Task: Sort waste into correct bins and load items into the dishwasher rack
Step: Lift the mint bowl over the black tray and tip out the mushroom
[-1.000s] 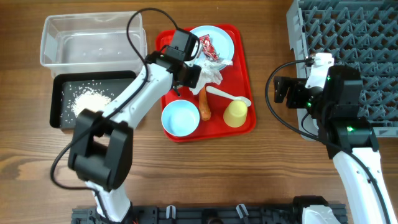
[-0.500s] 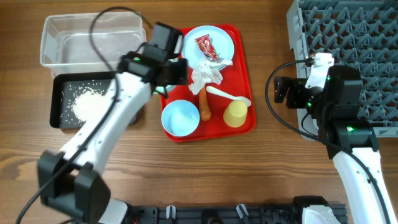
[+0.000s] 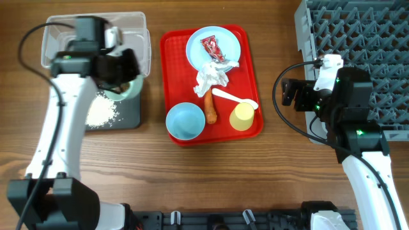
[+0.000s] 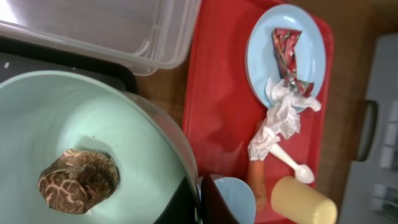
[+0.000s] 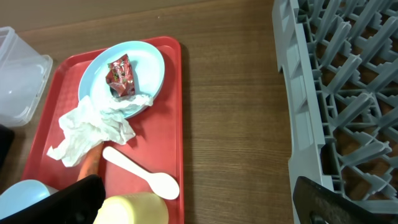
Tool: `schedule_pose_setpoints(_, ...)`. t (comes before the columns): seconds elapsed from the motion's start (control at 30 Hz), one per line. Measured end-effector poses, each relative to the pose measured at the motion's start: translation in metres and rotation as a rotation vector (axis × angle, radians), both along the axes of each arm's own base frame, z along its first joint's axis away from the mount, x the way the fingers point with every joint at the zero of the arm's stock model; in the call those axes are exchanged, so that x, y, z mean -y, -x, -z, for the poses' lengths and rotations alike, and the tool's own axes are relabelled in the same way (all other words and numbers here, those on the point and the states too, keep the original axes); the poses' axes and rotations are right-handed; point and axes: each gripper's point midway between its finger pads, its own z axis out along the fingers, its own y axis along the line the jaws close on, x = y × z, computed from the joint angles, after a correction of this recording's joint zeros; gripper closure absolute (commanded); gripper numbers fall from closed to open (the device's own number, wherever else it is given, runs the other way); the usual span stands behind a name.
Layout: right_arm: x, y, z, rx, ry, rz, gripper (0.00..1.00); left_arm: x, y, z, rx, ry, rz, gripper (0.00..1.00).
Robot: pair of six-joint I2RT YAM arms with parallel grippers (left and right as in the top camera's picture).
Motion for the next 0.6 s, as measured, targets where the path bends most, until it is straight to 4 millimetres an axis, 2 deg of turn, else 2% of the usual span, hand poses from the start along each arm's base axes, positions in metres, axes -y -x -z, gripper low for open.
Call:
schedule_pose_setpoints(0.17, 0.000, 0.000, 0.000, 0.000, 0.000, 0.000, 0.00, -0.042, 0.000, -0.006, 0.035, 0.121, -0.033, 0.96)
schedule_pose_setpoints(0.3, 0.000, 0.000, 0.000, 0.000, 0.000, 0.000, 0.00, -0.067, 0.006, 0.000, 0.080, 0.237, -0.034, 0.96)
schedule_pose_setpoints(0.4, 0.000, 0.000, 0.000, 0.000, 0.000, 0.000, 0.00, -0.079, 0.012, 0.002, 0.145, 0.347, -0.016, 0.96)
schedule_pose_setpoints(0.6, 0.000, 0.000, 0.000, 0.000, 0.000, 0.000, 0.00, -0.086, 0.025, -0.006, 0.297, 0.551, 0.051, 0.96)
